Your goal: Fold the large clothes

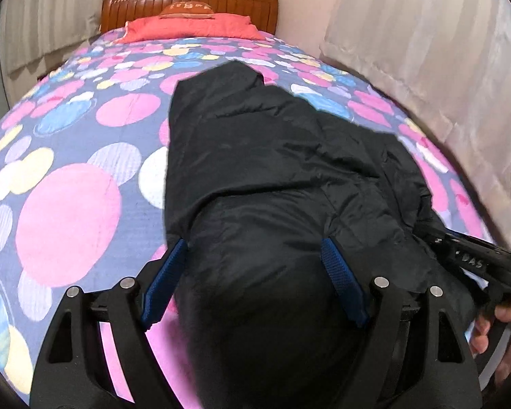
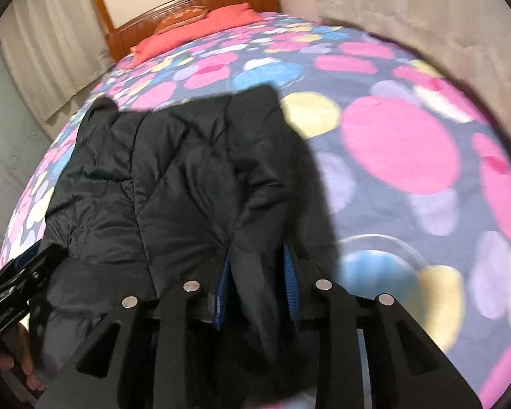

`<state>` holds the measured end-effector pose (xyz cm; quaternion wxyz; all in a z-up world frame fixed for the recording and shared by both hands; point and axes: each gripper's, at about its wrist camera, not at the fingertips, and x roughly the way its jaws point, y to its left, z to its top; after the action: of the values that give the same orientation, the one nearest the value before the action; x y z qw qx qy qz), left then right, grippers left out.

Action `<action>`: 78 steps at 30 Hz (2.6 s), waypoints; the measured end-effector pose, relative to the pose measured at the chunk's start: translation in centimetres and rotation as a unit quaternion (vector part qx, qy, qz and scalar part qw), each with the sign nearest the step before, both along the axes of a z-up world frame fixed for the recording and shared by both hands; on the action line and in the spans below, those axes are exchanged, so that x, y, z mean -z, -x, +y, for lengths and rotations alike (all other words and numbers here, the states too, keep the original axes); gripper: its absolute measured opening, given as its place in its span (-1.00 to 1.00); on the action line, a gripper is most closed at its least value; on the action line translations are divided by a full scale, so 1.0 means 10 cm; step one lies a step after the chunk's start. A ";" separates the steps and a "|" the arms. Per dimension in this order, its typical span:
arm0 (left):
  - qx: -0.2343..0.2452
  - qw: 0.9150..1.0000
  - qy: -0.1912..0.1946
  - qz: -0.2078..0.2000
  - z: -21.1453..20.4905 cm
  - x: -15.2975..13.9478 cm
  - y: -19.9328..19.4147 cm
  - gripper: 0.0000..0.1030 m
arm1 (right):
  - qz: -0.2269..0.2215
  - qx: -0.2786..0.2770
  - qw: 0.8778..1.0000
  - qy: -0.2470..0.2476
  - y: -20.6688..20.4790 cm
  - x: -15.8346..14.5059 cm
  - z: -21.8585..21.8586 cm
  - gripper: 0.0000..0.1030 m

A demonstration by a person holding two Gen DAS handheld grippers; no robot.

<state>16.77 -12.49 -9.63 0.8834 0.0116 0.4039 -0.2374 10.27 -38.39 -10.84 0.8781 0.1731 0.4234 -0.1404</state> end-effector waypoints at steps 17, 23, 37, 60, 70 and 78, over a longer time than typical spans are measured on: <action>-0.057 0.998 -0.010 0.040 -0.30 0.07 -0.67 0.67 | 0.005 -0.013 0.997 0.080 -0.85 0.04 0.16 -0.38; -0.056 0.997 -0.033 0.030 -0.38 0.27 -0.69 0.76 | -0.008 -0.015 0.996 0.090 -0.84 0.36 0.16 -0.34; -0.064 0.997 -0.050 0.007 -0.45 0.47 -0.74 0.79 | -0.025 -0.002 0.996 0.088 -0.88 0.57 0.14 -0.34; -0.063 0.997 -0.049 -0.002 -0.46 0.45 -0.74 0.79 | -0.024 0.003 0.994 0.110 -0.87 0.52 0.17 -0.31; -0.073 0.996 -0.052 0.021 -0.42 0.31 -0.76 0.79 | -0.010 0.001 0.994 0.111 -0.86 0.39 0.18 -0.25; -0.110 0.993 -0.018 0.049 -0.21 0.18 -0.72 0.79 | -0.028 0.014 0.994 0.106 -0.73 0.13 0.16 -0.18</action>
<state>23.96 -14.57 -11.43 0.8828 -0.0288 0.4500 -0.1317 17.52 -36.82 -12.10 0.9011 0.0889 0.3788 -0.1916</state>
